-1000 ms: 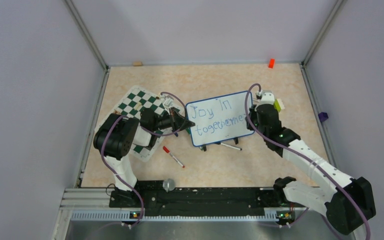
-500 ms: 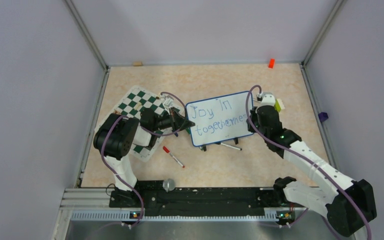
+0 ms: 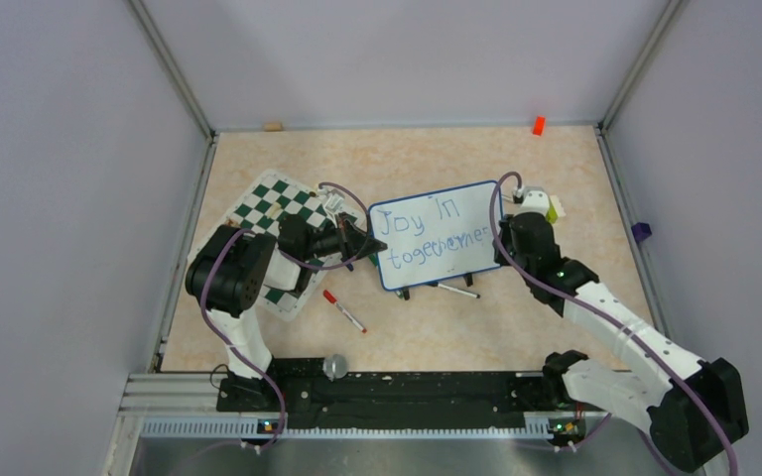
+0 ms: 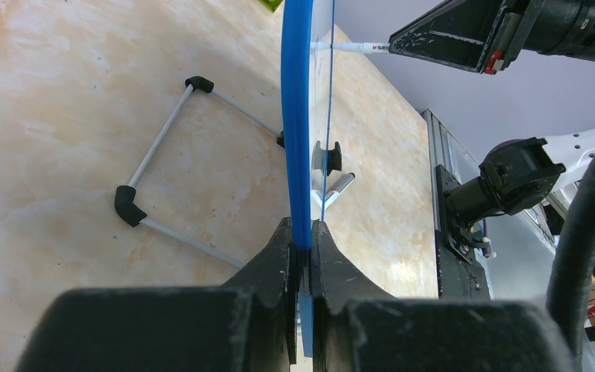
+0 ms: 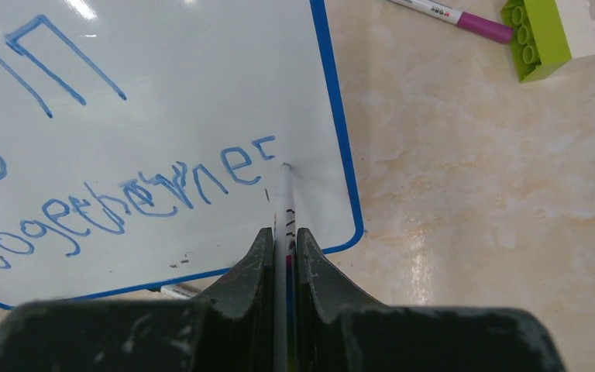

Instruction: Write a sentence on the whiteboard

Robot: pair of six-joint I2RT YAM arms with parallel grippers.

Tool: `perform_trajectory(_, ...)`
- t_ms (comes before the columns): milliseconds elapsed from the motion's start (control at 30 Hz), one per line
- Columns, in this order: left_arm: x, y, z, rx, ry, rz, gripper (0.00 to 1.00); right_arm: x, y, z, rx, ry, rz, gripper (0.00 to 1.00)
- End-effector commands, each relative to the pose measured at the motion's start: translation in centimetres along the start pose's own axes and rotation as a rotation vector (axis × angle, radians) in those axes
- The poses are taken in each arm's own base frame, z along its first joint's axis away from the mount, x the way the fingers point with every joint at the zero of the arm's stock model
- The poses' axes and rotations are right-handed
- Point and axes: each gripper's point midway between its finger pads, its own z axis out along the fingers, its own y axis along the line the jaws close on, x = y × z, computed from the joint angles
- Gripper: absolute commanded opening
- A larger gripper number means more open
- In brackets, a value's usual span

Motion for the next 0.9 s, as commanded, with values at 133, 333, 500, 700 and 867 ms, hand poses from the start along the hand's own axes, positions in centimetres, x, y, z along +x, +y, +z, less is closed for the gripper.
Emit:
perform_trajectory(133, 3.7, 0.2, -0.6, 0.018, 0.109, -0.016, 0.0, 0.8, 0.0, -0.1, -0.016, 0.014, 0.016, 0.0)
perform_trajectory(333, 3.7, 0.2, -0.6, 0.017, 0.109, -0.016, 0.0, -0.1, 0.9, -0.2, -0.06, -0.012, 0.027, 0.0)
perform_trajectory(500, 3.7, 0.2, -0.6, 0.017, 0.108, -0.014, 0.0, -0.8, 1.2, -0.5, -0.079, -0.031, 0.031, 0.0)
perform_trajectory(700, 3.7, 0.1, -0.6, 0.019, 0.109, -0.015, 0.0, -1.6, 1.1, -1.1, -0.079, -0.049, 0.031, 0.0)
perform_trajectory(867, 3.7, 0.2, -0.6, 0.019, 0.109, -0.015, 0.0, -2.9, 0.9, -1.8, -0.07, -0.084, 0.039, 0.0)
